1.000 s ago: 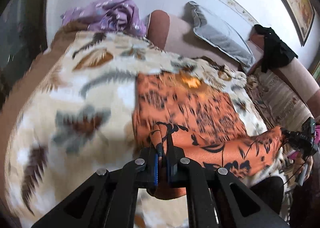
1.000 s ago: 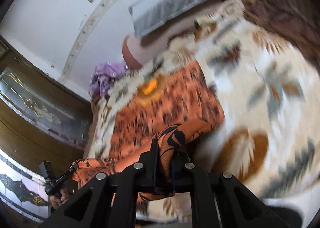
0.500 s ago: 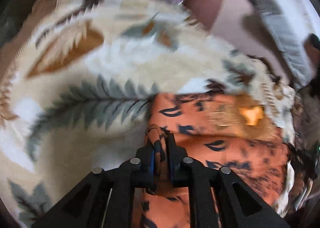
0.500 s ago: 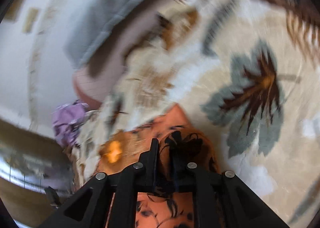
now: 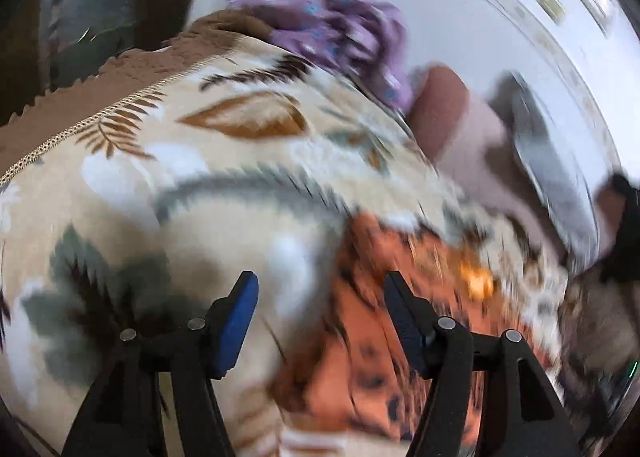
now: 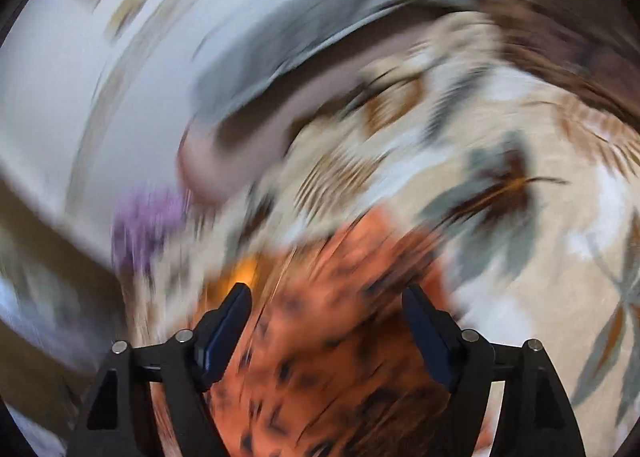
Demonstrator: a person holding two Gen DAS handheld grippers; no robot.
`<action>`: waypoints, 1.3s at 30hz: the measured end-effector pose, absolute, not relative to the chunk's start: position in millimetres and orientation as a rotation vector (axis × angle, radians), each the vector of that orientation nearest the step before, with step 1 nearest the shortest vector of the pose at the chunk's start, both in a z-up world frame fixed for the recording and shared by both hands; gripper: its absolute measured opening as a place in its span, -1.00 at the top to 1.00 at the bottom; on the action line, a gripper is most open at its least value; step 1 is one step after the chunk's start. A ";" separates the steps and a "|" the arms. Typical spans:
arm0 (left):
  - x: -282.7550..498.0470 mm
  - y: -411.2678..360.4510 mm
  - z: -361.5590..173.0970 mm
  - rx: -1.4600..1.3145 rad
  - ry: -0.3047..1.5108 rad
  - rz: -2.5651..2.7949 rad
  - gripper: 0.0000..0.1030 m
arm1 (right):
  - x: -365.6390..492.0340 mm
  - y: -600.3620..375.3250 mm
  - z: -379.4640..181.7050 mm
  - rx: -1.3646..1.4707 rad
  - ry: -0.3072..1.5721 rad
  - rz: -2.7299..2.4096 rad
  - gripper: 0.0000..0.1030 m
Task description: Fold small clothes
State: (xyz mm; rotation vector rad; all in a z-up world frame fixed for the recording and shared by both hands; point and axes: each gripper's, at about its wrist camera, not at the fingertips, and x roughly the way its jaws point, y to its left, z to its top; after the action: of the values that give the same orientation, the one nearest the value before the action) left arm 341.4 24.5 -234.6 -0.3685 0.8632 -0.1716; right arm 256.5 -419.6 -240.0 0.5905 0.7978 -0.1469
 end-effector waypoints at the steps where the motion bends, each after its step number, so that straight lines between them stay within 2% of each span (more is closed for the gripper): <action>1: 333.1 9.4 -237.7 -0.325 0.867 -0.190 -0.28 | 265.8 -393.7 -244.8 0.532 0.860 -0.103 -0.08; 2: 327.0 -6.5 -240.2 -0.274 0.874 -0.211 -0.28 | 271.0 -374.8 -251.4 0.498 0.908 -0.074 0.22; 3: 321.9 -22.0 -242.5 -0.210 0.884 -0.235 -0.28 | 281.5 -351.8 -260.2 0.464 0.969 -0.042 0.27; 7: 316.7 -59.1 -258.7 -0.018 0.888 -0.251 -0.28 | 320.8 -295.6 -289.3 0.321 1.078 -0.024 0.26; 10: 330.1 -63.0 -266.0 0.017 0.898 -0.252 -0.29 | 365.3 -294.9 -305.5 0.298 1.110 -0.071 0.26; 16: 363.1 -55.9 -272.7 -0.025 0.928 -0.232 -0.29 | 444.4 -343.2 -298.7 0.428 0.985 -0.228 0.28; 20: 365.9 -54.1 -272.8 -0.040 0.927 -0.238 -0.29 | 430.4 -376.2 -269.5 0.538 0.849 -0.295 0.25; 25: 363.5 -43.2 -265.0 -0.087 0.910 -0.226 -0.29 | 376.6 -377.9 -255.4 0.409 0.894 -0.289 0.22; 30: 360.9 -22.6 -258.7 -0.131 0.890 -0.138 -0.29 | 338.2 -398.2 -269.2 0.445 0.964 -0.353 0.20; 33: 361.8 -14.0 -259.6 -0.131 0.895 -0.077 -0.29 | 344.9 -361.4 -270.7 0.410 1.016 -0.229 0.21; 39: 367.6 -5.1 -267.6 -0.136 0.933 -0.047 -0.29 | 401.6 -224.6 -286.2 0.248 1.115 0.108 0.21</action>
State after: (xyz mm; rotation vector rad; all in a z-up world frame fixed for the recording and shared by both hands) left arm 367.6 -5.1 -267.6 -0.1358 0.9328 -0.0468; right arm 401.6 -224.6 -286.2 0.2477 1.1148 0.1083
